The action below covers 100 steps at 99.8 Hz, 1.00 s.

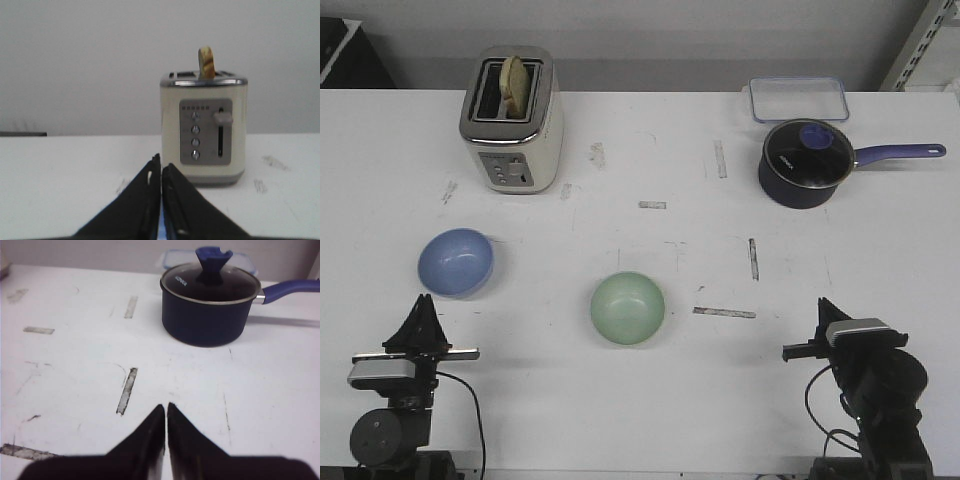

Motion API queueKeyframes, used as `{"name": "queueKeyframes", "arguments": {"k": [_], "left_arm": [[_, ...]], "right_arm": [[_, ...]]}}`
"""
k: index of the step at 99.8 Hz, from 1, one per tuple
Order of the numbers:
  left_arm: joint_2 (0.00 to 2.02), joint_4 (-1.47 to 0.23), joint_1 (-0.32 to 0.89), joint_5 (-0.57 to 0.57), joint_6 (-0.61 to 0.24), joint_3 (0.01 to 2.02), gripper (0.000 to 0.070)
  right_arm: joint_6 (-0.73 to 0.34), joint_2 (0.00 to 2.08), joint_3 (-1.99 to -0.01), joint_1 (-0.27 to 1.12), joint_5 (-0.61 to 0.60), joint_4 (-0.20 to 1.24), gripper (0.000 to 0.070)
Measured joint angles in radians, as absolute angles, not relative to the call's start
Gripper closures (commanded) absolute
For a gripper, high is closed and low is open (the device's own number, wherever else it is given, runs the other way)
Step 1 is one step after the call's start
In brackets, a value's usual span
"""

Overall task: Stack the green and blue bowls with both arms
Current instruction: 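Reach the left gripper to the light blue bowl rim and grasp it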

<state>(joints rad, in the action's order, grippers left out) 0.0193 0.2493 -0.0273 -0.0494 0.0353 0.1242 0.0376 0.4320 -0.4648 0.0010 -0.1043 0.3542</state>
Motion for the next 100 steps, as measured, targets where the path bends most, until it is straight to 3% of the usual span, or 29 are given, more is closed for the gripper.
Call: {"name": "queueKeyframes", "arguments": {"k": [28, 51, 69, 84, 100], "left_arm": [[0.308, -0.076, -0.027, -0.058, 0.047, 0.652, 0.068], [0.643, -0.328, -0.028, -0.22, 0.091, 1.026, 0.0382], [0.849, -0.42, -0.072, -0.257, 0.091, 1.115, 0.0167], [1.016, -0.437, -0.12, -0.236, 0.067, 1.113, 0.0159], [1.163, -0.5, -0.204, -0.054, 0.02, 1.113, 0.0159]], "right_arm": [[0.046, 0.432, -0.465, 0.001, -0.104, 0.354, 0.07], [0.048, 0.44, -0.465, 0.001, -0.105, 0.354, 0.07], [0.048, 0.465, -0.465, 0.001, -0.105, 0.354, 0.07], [0.048, 0.469, -0.465, 0.001, -0.105, 0.354, 0.07], [0.048, 0.469, -0.465, 0.001, -0.105, 0.354, 0.07]]}}
